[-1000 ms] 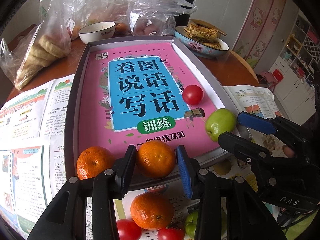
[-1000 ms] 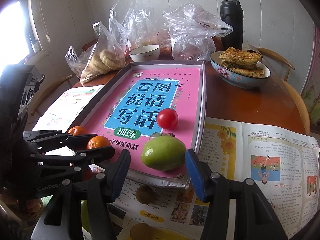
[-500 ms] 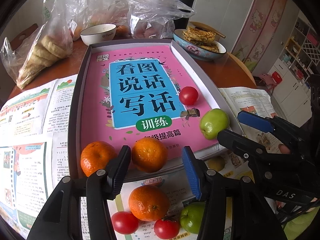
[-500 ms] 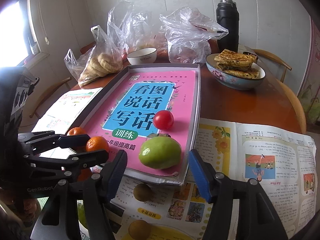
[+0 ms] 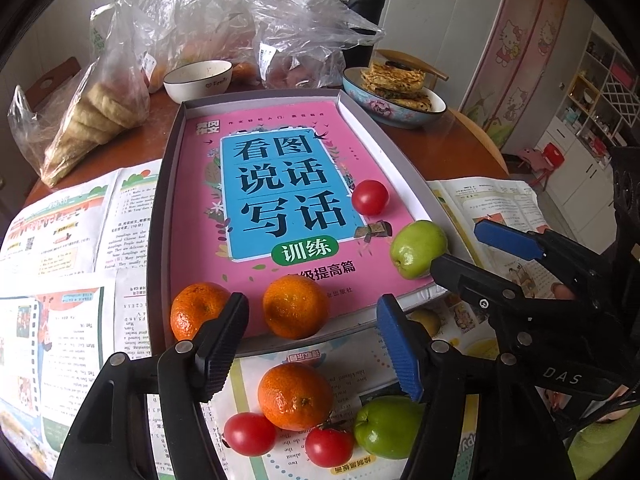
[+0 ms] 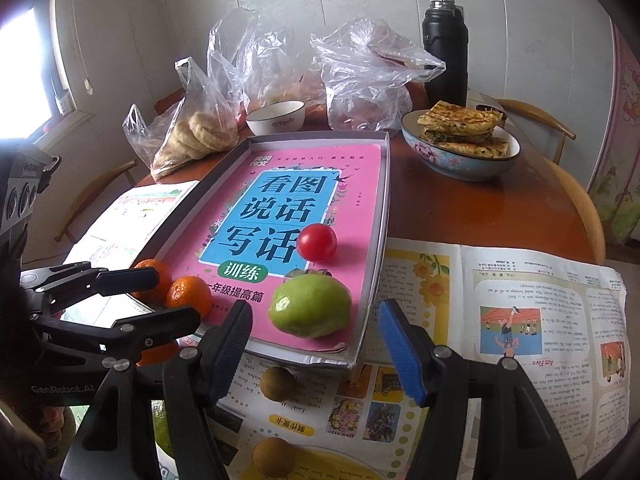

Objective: Organize fruits
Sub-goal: 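Withdraw both open tools from the tray back toward the loose fruit, then lower the right tool onto the large green lime and close it, then grasp a red tomato with the left tool while the right holds the green lime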

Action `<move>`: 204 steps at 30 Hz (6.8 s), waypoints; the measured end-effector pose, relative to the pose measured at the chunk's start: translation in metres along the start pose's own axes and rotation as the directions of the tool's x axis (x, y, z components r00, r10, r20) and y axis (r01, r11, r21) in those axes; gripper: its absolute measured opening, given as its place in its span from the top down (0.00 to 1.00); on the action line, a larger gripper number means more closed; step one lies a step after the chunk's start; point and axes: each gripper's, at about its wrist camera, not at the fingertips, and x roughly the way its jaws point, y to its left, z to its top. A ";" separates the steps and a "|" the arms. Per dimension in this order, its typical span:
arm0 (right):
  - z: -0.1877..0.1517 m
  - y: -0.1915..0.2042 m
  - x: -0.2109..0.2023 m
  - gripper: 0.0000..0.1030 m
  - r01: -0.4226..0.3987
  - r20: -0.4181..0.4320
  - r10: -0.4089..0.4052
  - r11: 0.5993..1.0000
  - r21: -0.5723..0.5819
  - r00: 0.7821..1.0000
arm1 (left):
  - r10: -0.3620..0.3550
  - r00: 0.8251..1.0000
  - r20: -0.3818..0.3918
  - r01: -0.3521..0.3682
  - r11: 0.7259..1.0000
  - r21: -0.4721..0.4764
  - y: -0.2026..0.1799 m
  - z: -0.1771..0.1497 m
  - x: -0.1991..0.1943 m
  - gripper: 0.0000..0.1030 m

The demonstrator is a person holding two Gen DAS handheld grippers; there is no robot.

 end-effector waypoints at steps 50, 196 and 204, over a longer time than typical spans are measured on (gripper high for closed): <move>-0.003 0.014 -0.040 0.21 0.004 0.086 -0.003 1.000 -0.015 0.996 | 0.064 0.990 0.128 -0.053 0.995 -0.089 0.041 -0.017 -0.070 0.24; -0.077 0.088 0.002 0.56 -0.133 -0.122 0.102 0.952 -0.277 0.987 | 0.063 0.996 -0.056 -0.056 0.992 0.116 0.036 -0.072 -0.005 0.39; -0.076 0.085 0.000 0.57 -0.139 -0.113 0.112 0.955 -0.261 0.987 | 0.044 0.998 -0.054 -0.036 0.989 0.142 0.031 -0.070 -0.002 0.45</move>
